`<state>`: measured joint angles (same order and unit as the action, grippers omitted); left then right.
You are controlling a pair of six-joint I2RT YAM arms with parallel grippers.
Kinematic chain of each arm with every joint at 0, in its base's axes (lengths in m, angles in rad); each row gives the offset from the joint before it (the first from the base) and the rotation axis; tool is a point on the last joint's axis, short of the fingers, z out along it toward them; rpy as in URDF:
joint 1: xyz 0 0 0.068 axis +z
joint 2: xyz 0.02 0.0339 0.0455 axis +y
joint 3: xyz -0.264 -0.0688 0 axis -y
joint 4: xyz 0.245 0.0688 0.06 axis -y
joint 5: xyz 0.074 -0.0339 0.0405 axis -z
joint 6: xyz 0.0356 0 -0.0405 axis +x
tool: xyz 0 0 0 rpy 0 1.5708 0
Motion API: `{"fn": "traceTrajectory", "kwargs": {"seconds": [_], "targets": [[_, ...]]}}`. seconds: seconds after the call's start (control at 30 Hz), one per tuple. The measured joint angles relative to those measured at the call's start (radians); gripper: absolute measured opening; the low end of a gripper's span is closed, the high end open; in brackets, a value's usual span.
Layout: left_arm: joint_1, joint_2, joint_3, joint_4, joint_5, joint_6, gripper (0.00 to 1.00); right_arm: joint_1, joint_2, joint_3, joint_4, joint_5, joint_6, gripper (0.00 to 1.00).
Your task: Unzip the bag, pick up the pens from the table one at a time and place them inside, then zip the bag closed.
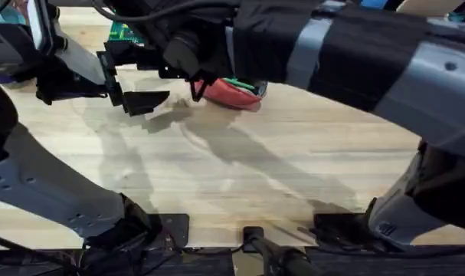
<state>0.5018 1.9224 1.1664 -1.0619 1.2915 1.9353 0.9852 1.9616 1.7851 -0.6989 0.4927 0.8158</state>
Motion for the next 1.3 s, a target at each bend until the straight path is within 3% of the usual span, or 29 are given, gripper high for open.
{"fn": "traceTrajectory", "kwargs": {"seconds": [0.93, 1.3], "targets": [[0.000, 0.000, 0.000, 0.000, 0.000, 0.000, 0.993, -0.046, 0.148, 0.000, 0.174, -0.003, 0.022, 0.995], [0.000, 0.000, 0.000, 0.000, 0.000, 0.000, 0.993, -0.048, 0.168, 0.000, 0.200, -0.003, 0.023, 0.941]]}}
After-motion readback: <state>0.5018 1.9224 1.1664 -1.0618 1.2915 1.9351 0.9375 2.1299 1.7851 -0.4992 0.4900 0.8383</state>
